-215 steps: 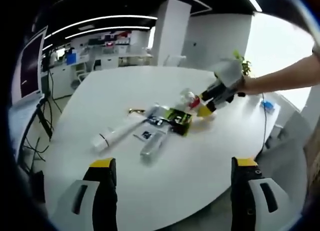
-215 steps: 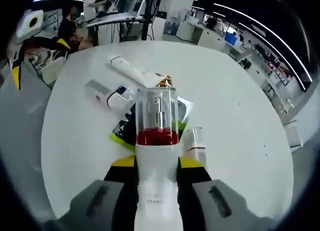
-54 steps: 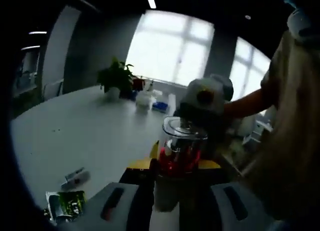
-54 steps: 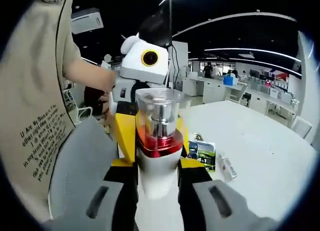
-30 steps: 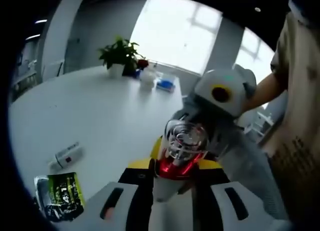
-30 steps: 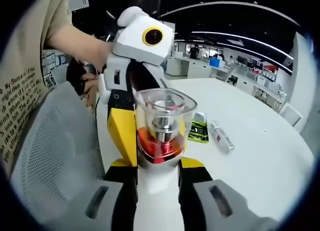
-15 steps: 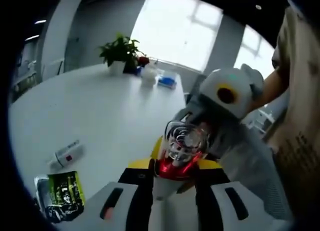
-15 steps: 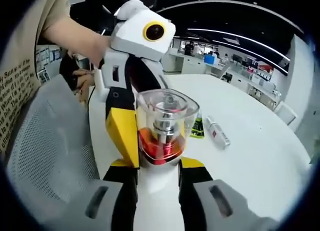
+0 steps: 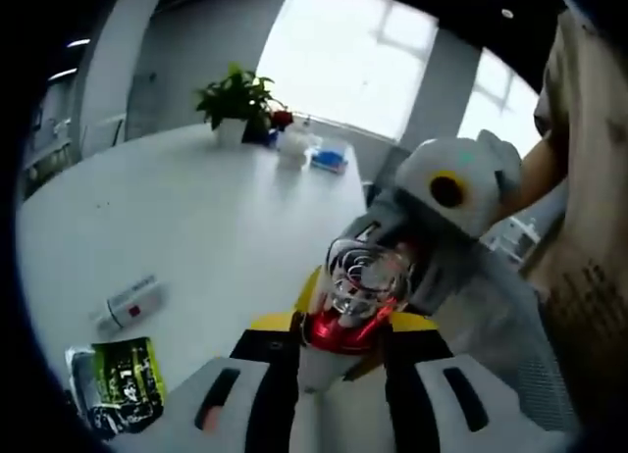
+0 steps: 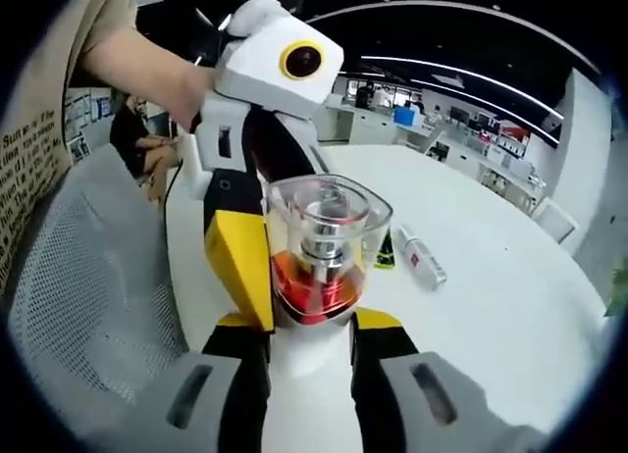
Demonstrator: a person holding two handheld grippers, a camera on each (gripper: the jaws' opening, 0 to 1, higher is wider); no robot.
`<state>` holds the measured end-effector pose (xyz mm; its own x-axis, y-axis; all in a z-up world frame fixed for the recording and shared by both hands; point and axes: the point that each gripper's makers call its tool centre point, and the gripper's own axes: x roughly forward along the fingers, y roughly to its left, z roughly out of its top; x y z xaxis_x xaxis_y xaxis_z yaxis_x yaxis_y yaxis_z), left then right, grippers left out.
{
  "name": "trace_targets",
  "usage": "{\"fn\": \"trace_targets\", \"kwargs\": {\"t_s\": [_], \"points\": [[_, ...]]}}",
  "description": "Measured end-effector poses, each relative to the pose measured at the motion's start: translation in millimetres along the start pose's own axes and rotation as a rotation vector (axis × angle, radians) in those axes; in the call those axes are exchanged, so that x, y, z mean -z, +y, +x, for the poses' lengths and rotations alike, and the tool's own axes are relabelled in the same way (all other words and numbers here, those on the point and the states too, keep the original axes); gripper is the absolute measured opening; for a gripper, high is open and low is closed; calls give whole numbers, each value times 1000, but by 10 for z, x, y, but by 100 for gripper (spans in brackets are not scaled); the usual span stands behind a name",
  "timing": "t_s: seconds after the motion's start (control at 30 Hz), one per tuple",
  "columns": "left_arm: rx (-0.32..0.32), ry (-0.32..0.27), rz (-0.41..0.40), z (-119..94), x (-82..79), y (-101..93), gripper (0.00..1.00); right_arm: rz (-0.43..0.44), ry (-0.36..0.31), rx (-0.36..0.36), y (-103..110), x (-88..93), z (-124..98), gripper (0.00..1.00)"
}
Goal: Arrange the skincare products in the storage area until every visible bottle or jar stands upright without overlapping.
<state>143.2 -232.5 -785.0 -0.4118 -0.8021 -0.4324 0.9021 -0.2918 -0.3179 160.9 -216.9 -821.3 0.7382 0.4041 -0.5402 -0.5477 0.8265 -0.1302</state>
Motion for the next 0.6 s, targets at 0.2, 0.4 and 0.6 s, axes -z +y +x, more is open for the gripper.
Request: {"fn": "trace_targets", "kwargs": {"t_s": [0.2,0.4,0.6], "points": [[0,-13,-4,61,-56,59,30,-11,12,1,-79,0,4,31],[-12,-22,1,145,-146,154,31,-49,30,8,-241,41,-44,30],[-26,-33,5,226,-246,285,31,-46,31,15,-410,70,-39,29]]}}
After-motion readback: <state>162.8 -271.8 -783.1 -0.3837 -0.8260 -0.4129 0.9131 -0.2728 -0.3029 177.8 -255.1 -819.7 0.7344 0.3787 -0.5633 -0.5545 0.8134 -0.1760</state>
